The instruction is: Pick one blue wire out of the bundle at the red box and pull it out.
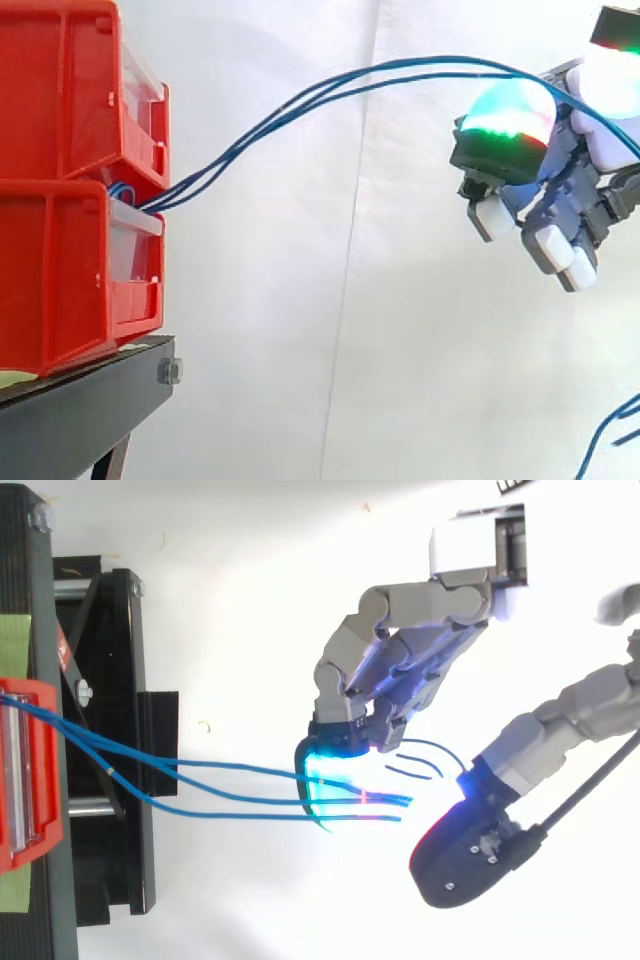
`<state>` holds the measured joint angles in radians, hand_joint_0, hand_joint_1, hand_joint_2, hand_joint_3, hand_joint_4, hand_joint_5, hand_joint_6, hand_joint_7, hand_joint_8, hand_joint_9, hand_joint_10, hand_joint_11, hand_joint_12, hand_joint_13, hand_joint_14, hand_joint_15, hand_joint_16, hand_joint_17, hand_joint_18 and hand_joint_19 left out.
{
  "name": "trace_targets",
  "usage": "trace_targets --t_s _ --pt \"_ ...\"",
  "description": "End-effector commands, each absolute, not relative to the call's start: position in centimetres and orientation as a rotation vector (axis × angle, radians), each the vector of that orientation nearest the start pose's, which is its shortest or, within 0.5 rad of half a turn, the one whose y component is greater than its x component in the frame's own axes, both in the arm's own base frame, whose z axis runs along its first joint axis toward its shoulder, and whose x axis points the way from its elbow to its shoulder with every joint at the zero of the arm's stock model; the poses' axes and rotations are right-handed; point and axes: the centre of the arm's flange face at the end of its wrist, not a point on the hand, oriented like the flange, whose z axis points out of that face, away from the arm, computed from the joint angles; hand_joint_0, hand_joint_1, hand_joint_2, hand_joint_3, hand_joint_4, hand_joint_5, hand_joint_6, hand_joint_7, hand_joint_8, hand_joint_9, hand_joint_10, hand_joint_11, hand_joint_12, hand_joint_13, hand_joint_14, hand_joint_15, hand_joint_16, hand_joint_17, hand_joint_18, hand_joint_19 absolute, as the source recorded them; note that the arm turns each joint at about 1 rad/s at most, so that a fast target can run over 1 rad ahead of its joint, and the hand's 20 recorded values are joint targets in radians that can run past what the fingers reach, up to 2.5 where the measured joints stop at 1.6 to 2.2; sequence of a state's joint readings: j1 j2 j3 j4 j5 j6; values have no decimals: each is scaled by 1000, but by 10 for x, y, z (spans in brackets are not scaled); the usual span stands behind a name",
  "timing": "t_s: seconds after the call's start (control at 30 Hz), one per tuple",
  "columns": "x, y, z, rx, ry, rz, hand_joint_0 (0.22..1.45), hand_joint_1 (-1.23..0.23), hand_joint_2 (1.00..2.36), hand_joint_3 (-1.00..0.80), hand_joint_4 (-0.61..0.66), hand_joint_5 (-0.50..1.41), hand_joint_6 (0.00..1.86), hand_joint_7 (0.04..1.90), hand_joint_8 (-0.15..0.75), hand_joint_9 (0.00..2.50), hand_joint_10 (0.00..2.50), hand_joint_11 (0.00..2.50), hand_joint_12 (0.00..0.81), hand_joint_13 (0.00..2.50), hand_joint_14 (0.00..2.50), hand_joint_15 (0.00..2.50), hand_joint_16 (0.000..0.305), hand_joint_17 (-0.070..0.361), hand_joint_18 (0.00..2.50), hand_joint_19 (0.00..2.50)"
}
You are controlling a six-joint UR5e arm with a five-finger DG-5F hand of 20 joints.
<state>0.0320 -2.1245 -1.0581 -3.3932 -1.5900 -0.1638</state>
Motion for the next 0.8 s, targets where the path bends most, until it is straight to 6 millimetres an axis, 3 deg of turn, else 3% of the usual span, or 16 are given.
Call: trace_targets --t_s 0.0,0.13,0.27,0.77 --pt "686 -109 384 1272 1537 1004 674 -938 1000 -500 5 -259 899 691 200 528 6 528 402 664 11 375 48 107 670 322" --pt "685 -108 384 1288 1537 1021 571 -821 1000 -500 77 -240 896 704 232 609 6 549 412 687 12 399 50 112 669 371" --pt "685 -108 387 1290 1538 1021 545 -738 1000 -500 117 -226 898 707 262 670 6 558 428 723 12 416 51 116 672 391" --pt "681 -109 388 1306 1557 1008 616 -738 1013 -259 80 -210 933 762 282 783 9 591 422 797 15 447 51 114 709 448"
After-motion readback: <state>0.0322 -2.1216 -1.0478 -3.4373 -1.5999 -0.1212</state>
